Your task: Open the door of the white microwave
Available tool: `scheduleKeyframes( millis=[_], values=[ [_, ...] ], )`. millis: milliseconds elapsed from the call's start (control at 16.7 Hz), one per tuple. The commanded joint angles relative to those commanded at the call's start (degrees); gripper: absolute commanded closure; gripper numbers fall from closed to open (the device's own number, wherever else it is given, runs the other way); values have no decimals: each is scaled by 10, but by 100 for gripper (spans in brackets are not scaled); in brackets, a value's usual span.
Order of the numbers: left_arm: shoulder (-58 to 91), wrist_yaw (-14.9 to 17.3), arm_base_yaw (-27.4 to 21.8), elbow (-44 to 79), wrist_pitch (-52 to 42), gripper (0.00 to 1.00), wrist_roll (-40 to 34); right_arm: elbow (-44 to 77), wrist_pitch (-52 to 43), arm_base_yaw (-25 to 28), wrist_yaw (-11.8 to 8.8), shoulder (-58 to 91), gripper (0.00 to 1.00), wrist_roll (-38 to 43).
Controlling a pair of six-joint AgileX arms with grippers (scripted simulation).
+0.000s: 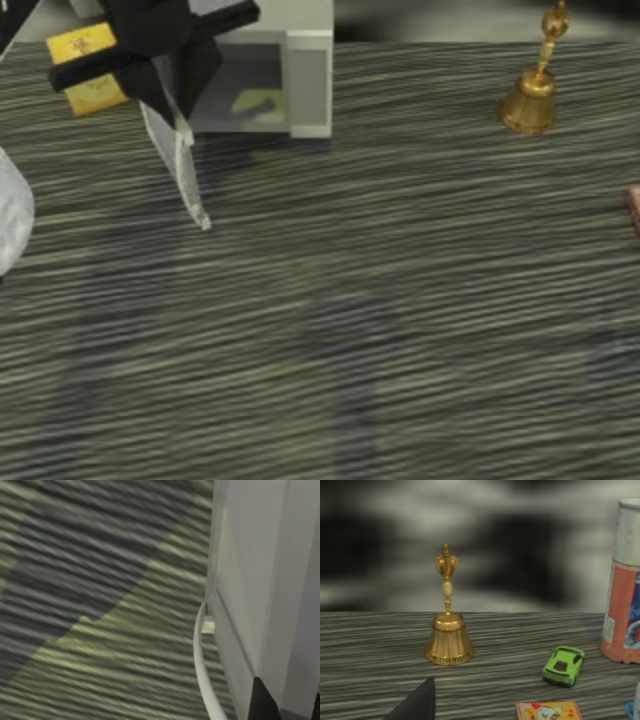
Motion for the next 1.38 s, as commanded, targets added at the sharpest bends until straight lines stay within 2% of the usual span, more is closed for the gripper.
scheduleKeyframes(
  millis=[600,1380],
  values=[
    [-28,0,0,-95,67,100,0,0,0,0,0,0,0,0],
    [-29,0,0,-100,70,100,0,0,0,0,0,0,0,0]
  ],
)
